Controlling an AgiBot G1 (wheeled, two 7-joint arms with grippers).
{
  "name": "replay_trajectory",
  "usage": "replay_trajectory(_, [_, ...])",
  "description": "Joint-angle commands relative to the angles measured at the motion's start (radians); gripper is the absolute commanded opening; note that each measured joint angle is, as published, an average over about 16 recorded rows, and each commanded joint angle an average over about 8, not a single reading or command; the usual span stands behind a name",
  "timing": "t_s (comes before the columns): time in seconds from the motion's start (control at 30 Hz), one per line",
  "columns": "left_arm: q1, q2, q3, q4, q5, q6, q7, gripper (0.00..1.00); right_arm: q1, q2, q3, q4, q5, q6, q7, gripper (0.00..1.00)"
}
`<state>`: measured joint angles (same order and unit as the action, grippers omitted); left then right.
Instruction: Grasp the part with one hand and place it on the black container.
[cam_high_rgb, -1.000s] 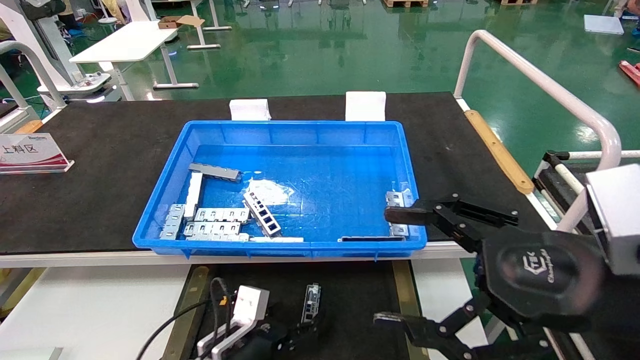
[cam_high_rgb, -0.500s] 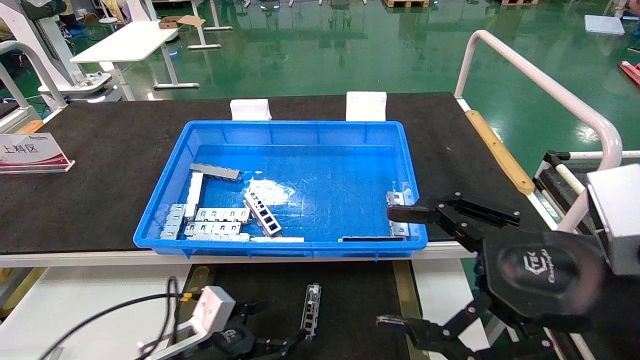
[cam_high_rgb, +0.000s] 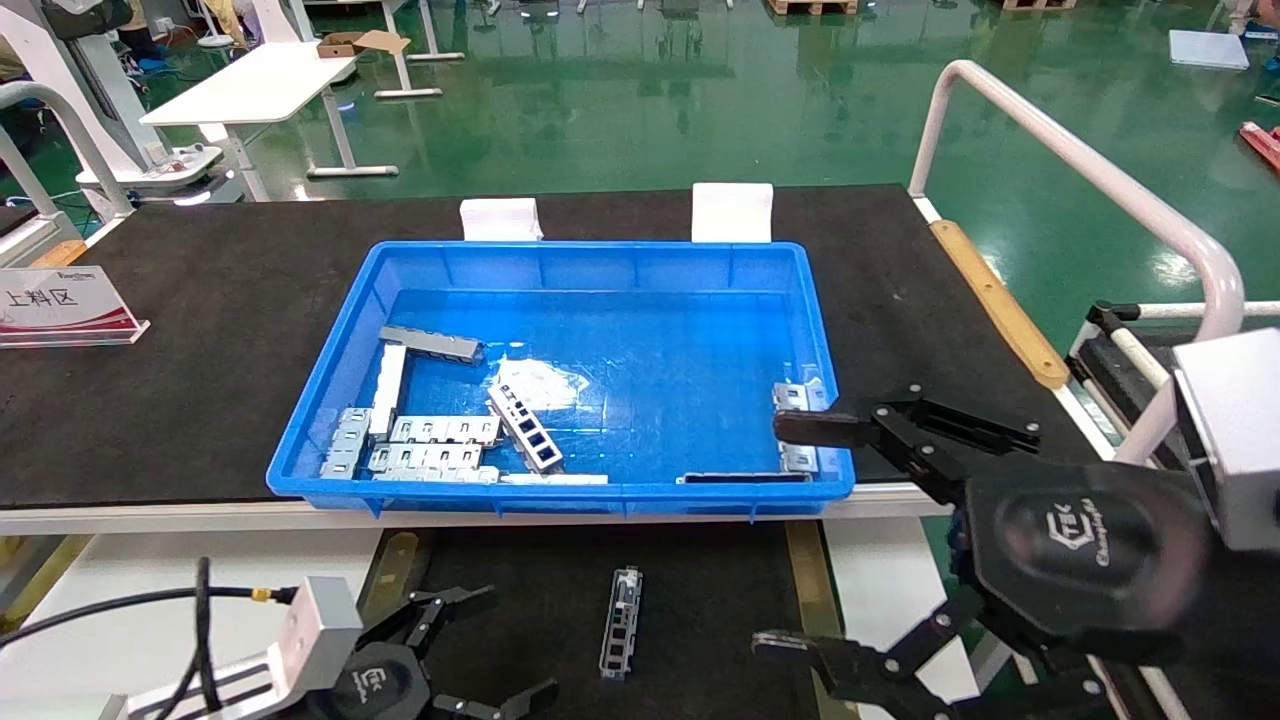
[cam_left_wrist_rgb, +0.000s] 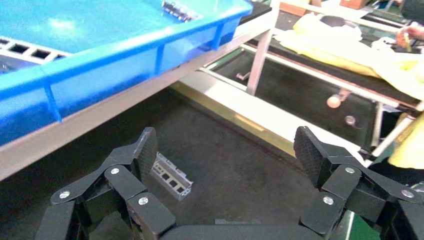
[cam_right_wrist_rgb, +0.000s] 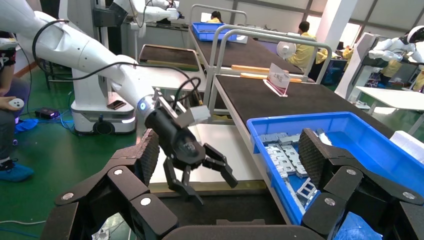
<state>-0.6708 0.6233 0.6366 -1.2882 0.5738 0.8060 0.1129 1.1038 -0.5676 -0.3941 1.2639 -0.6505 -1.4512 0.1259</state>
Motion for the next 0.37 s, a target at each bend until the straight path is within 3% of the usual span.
replay_trajectory(0.03, [-0.002, -0.014, -0.009, 0.003, -0.009, 0.029, 0.008, 1.00, 0.000, 0.000, 0.000, 0.000, 0.000, 0.000, 0.000, 1.00])
replay_trajectory(0.37, [-0.042, -0.038, -0.009, 0.020, -0.005, 0.083, -0.009, 1.00, 0.000, 0.000, 0.000, 0.000, 0.000, 0.000, 0.000, 1.00])
